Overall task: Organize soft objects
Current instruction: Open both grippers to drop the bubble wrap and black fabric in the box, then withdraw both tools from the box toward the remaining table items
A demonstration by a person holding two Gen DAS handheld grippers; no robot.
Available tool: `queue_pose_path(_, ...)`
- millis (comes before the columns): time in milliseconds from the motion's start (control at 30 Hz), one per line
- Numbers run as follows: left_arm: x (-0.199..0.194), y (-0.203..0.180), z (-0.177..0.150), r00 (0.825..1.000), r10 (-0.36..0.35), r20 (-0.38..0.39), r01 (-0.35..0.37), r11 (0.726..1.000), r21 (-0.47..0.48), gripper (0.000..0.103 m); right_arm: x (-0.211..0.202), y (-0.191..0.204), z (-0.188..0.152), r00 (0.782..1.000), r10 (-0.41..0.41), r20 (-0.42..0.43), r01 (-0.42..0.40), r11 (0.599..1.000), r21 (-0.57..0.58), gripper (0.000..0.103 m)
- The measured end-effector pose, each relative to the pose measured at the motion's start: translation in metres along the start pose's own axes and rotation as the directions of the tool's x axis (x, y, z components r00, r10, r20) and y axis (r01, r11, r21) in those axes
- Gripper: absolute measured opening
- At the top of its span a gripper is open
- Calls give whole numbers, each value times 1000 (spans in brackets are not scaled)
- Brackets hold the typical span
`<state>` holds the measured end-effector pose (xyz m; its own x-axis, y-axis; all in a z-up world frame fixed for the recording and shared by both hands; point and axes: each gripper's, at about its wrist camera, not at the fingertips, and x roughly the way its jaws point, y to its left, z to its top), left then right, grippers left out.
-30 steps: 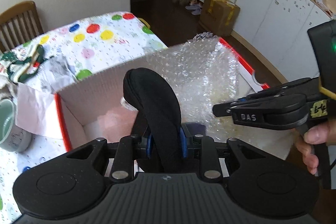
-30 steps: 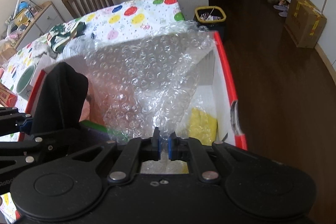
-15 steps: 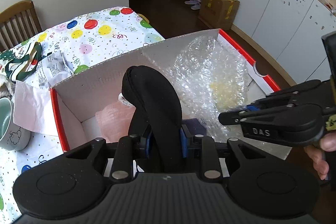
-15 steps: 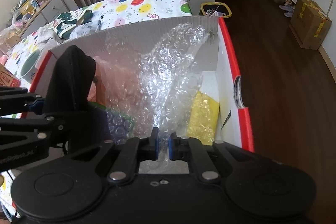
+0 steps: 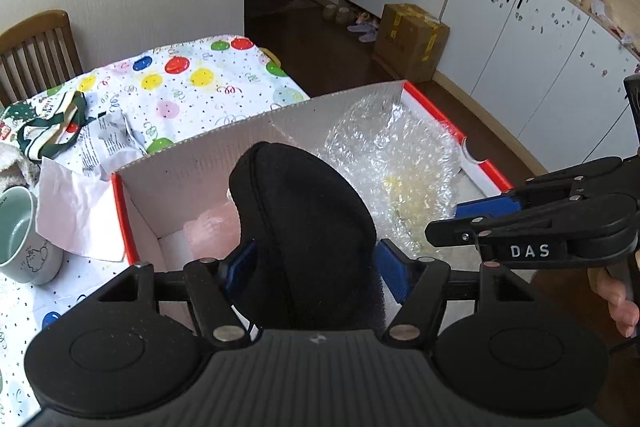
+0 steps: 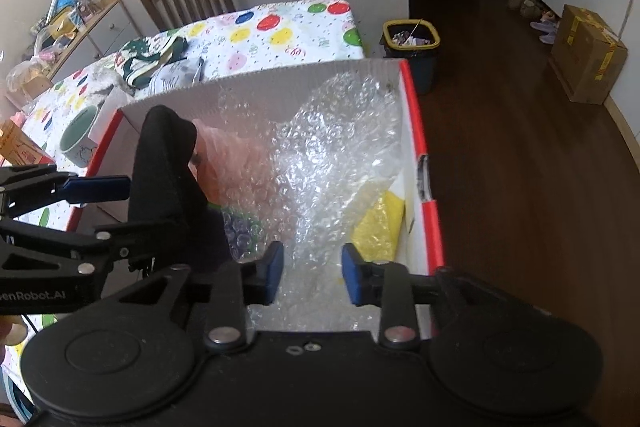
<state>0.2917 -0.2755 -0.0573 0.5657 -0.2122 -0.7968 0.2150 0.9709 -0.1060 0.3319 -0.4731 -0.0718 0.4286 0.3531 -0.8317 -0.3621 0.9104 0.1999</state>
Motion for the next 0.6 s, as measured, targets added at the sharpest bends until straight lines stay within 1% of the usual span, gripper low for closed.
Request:
queue_pose_path(167, -19, -1, -2, 999, 5, 44, -5, 1000, 10, 66, -13, 1, -1, 1000, 15, 17, -15, 1000, 5, 34)
queue_pose_path(200, -23, -1, -3, 999, 7, 53, -7, 1000, 11, 66, -16, 2, -1, 1000, 17, 21, -17, 1000, 4, 37)
queue_pose_path(233, -27, -1, -4, 998, 10, 63, -10, 1000, 13, 66, -19, 3, -1, 999, 18, 26, -18, 1000, 3, 46)
queue_pose_path(267, -32, 0, -4, 997, 12, 73, -13, 1000, 14, 66, -22, 4, -1, 999, 20, 34, -20, 1000, 0, 51)
queue_pose_path(300, -36, 1, -5, 997, 14, 82, -15, 1000, 13, 66, -25, 6, -1, 999, 23, 41, -23, 1000, -3, 58)
queue_pose_path(400, -50, 6, -7, 994, 20, 111, -21, 1000, 10, 66, -34, 11, -1, 998, 29, 56, -29, 1000, -11, 60)
queue_pose_path(433, -56, 9, -8, 992, 27, 121, -28, 1000, 7, 67, -36, 12, -1, 998, 35, 60, -35, 999, -11, 63)
queue_pose_path(500, -66, 14, -9, 990, 21, 136, -21, 1000, 0, 71, -41, 16, 0, 997, 42, 64, -42, 999, -16, 63)
queue_pose_path(567, -75, 21, -10, 989, 13, 150, -12, 1000, -4, 74, -47, 22, 0, 996, 47, 75, -45, 999, -28, 69)
queue_pose_path(600, -80, 24, -11, 987, 12, 159, -11, 1000, -6, 74, -50, 24, 1, 996, 47, 82, -45, 998, -32, 76)
